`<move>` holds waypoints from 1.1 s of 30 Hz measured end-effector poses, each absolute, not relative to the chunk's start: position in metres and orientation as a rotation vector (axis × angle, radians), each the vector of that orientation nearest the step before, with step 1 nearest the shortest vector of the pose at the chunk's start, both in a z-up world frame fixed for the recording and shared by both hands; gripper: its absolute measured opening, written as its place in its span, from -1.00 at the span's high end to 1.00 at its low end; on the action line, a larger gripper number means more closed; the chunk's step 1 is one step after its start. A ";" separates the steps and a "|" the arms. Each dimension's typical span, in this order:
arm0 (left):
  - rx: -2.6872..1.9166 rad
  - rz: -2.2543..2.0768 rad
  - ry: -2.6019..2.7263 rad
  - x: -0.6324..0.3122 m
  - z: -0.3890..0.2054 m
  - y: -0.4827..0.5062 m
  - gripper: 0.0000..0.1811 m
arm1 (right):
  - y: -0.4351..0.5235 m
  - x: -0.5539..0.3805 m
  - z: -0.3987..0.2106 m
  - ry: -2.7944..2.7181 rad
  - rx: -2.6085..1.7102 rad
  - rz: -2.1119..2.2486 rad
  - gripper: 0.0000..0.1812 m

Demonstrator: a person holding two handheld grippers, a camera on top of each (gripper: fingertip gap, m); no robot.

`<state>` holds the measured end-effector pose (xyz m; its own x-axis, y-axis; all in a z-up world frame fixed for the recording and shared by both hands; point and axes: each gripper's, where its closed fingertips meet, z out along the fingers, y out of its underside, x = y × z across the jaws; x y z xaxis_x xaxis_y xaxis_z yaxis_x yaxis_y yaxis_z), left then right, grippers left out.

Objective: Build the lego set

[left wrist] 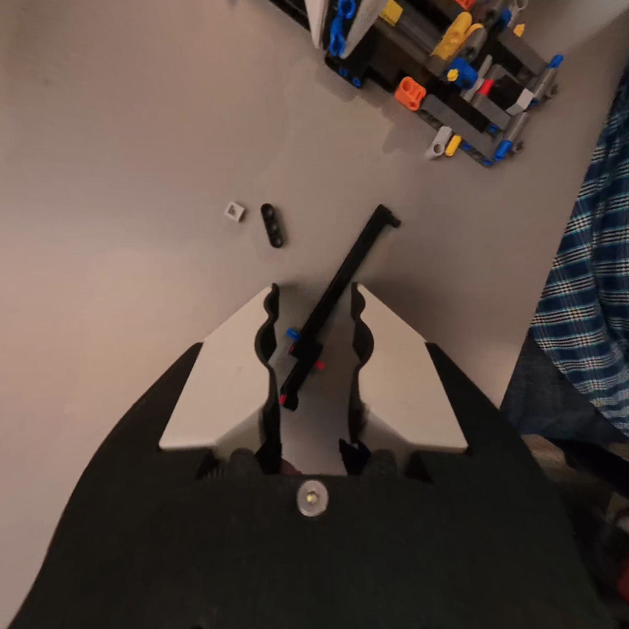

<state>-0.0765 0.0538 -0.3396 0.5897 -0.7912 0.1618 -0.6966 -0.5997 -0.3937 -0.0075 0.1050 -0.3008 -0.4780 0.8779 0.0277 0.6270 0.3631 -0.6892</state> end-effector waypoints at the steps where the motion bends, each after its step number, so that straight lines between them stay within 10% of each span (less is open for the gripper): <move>1: -2.524 -0.453 1.203 -0.077 -0.337 0.055 0.56 | 0.105 -0.009 -0.300 -2.229 -1.321 0.888 0.98; 16: -2.407 -0.164 1.111 -0.063 -0.343 0.094 0.94 | 0.100 0.005 -0.286 -2.138 -1.365 0.936 0.99; 33: -2.487 -0.541 1.212 -0.020 -0.340 0.001 0.88 | 0.060 0.020 -0.286 -2.184 -1.269 0.890 0.99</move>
